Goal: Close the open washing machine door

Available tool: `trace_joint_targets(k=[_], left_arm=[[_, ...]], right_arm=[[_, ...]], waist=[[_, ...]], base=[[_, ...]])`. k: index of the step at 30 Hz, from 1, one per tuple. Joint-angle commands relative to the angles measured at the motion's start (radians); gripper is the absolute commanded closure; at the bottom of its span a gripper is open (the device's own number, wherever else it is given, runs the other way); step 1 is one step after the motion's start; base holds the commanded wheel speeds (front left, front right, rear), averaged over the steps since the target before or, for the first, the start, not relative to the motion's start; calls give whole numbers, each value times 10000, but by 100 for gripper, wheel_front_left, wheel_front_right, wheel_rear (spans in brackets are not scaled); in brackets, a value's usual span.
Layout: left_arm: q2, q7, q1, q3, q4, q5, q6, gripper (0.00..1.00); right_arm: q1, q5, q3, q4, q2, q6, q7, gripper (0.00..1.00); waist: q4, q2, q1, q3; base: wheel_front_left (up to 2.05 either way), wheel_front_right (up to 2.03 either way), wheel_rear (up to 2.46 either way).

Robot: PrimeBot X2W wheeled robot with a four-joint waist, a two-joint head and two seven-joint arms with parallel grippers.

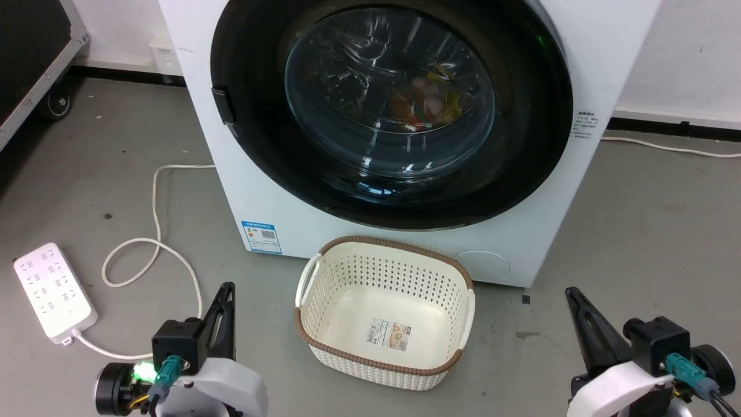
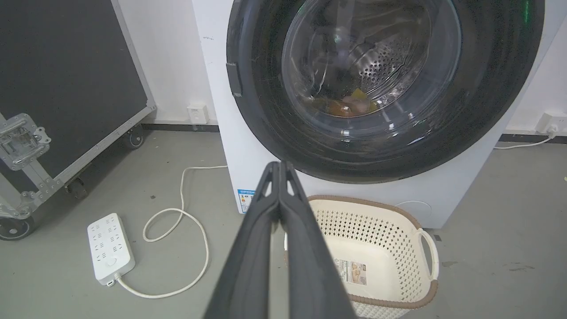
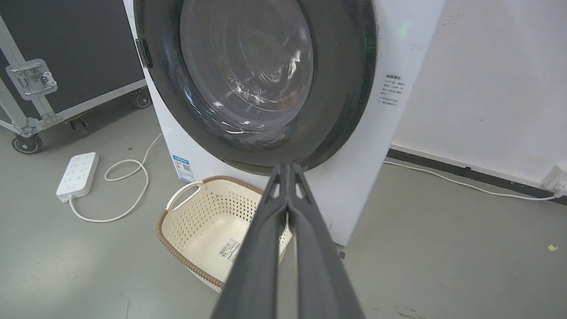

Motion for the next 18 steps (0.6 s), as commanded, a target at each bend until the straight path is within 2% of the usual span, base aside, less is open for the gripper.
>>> trace_joint_targets(k=[1, 18], left_arm=[[-12, 69, 138, 52, -95, 97, 82, 100], [-20, 310, 193, 120, -325, 193, 193, 100]], right_arm=[[-12, -67, 29, -103, 43, -7, 71, 100], [-13, -118, 81, -264, 47, -7, 314, 100]], waist=[[4, 0, 0, 0], [42, 0, 0, -3]], base=[[0, 0, 0], [0, 0, 0]])
